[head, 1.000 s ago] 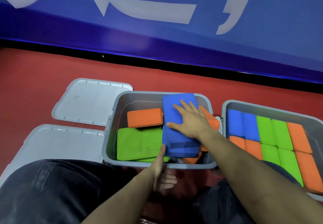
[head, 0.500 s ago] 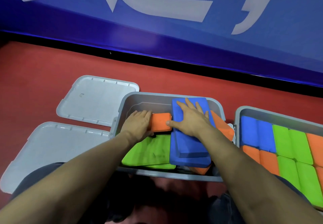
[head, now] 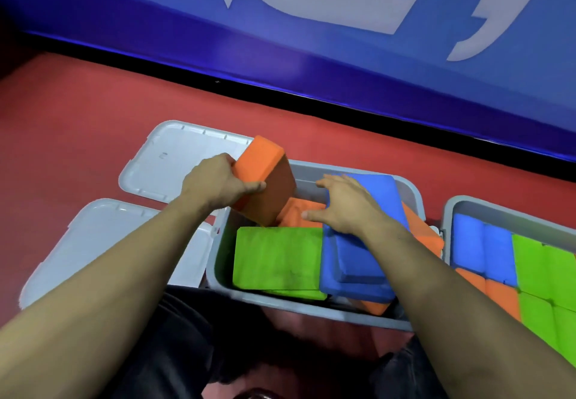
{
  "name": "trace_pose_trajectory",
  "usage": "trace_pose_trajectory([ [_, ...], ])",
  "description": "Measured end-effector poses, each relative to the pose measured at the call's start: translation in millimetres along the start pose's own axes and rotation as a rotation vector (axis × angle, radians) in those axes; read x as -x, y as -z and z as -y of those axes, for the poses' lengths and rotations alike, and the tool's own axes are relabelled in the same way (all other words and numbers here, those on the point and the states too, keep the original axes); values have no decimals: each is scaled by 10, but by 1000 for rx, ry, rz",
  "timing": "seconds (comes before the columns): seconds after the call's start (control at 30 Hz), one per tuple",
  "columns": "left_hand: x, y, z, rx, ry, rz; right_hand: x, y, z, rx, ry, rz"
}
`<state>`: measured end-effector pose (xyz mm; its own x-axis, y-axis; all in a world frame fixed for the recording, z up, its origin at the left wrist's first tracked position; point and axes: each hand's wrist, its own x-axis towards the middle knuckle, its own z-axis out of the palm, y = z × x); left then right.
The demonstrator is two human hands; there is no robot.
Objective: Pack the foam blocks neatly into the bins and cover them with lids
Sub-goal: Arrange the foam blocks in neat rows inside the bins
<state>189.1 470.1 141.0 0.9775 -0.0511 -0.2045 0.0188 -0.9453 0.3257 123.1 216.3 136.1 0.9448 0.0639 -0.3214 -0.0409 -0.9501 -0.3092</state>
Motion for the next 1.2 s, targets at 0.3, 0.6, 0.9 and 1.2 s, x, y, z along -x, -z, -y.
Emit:
trace_pose_trajectory([
  [0.3, -31, 201, 245, 141, 62, -85, -272, -710, 616, 82, 81, 361],
  [0.6, -163, 173, 348, 182, 76, -53, -685, -1418, 545, 40, 2, 329],
  [0.9, -265, 188, 422, 230, 128, -32, -727, -1431, 518, 65, -41, 350],
  [1.2, -209, 233, 305, 199, 119, -71, -633, -1341, 531, 29, -3, 319],
])
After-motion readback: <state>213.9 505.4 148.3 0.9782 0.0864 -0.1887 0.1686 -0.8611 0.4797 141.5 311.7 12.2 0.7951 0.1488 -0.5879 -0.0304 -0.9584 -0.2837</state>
